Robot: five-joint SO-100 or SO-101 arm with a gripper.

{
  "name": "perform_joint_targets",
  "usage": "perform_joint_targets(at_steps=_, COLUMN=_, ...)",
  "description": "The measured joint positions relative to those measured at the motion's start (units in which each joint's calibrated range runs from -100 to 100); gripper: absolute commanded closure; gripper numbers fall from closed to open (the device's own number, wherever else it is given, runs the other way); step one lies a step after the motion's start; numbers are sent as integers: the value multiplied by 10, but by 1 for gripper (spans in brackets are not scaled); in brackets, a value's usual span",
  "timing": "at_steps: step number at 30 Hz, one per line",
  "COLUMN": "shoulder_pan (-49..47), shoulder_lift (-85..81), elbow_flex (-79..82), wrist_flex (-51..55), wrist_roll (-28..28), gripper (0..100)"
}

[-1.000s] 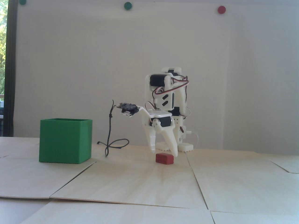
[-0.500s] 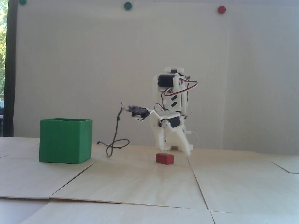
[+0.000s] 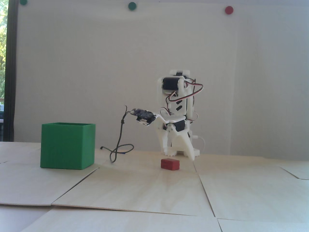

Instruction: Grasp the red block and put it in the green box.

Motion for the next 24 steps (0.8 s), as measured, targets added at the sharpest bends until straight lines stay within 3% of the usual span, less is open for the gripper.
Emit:
perform_joint_targets(at_steps=8, shoulder_pan=0, shoulder_lift=-1, elbow_flex=27, wrist_flex=-1, wrist_roll=0, gripper=59)
perform_joint_targets(at_steps=16, shoulder_pan=-5, shoulder_lift=-1, elbow_flex=107, wrist_flex=-69, wrist_roll=0, gripper=59)
perform_joint_targets(at_steps=18, shoulder_pan=-2, shoulder_lift=-2, elbow_flex=110, wrist_flex=-77, wrist_roll=0, gripper=65)
perform_joint_targets(at_steps=19, shoulder_pan=-2, shoulder_lift=-2, elbow_flex=110, wrist_flex=-81, wrist_roll=0, gripper=77)
perform_joint_targets(at_steps=22, shoulder_pan=-2, shoulder_lift=-2, elbow_flex=110, wrist_flex=-82, wrist_roll=0, gripper=100)
perform_joint_targets(at_steps=24, shoulder_pan=-5, shoulder_lift=-2, elbow_flex=110, wrist_flex=-83, wrist_roll=1, gripper=95)
